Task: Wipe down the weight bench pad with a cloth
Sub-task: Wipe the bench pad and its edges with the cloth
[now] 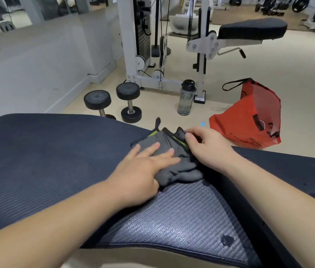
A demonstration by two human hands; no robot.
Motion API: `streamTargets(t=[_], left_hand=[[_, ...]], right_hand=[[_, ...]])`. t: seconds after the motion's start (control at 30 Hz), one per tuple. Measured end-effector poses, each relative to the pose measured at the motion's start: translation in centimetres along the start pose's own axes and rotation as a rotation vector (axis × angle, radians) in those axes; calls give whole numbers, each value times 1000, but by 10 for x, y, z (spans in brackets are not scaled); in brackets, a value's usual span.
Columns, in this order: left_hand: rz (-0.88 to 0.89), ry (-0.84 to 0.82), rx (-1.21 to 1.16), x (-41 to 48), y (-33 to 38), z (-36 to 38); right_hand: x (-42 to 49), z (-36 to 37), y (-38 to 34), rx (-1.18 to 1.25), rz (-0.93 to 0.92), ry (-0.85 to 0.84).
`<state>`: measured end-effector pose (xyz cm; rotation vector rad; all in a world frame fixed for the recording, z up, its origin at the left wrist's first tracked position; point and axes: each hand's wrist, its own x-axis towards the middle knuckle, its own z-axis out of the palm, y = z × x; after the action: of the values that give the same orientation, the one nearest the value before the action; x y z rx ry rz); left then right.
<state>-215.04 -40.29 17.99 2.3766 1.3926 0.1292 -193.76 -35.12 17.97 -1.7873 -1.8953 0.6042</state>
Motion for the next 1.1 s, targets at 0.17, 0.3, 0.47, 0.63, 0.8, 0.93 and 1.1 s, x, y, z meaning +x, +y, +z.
streamTargets(t=[0.17, 0.3, 0.47, 0.63, 0.8, 0.93, 1.1], left_hand=[[-390, 148, 93, -9, -65, -30], [-391, 37, 102, -39, -34, -20], [-167, 33, 116, -58, -30, -17], [-473, 139, 174, -85, -62, -25], [-201, 26, 85, -127, -25, -15], [-233, 105, 178, -131, -68, -23], [-278, 102, -13, -143, -60, -18]], right_hand=[[-8, 1, -7, -23, -56, -34], [-9, 5, -19, -68, -100, -36], [-9, 16, -46, -83, -164, -64], [-16, 24, -72, -66, -204, -148], [-26, 38, -103, -108, -313, -195], [-36, 47, -111, -141, -395, -218], [-55, 54, -130, -159, -507, -273]])
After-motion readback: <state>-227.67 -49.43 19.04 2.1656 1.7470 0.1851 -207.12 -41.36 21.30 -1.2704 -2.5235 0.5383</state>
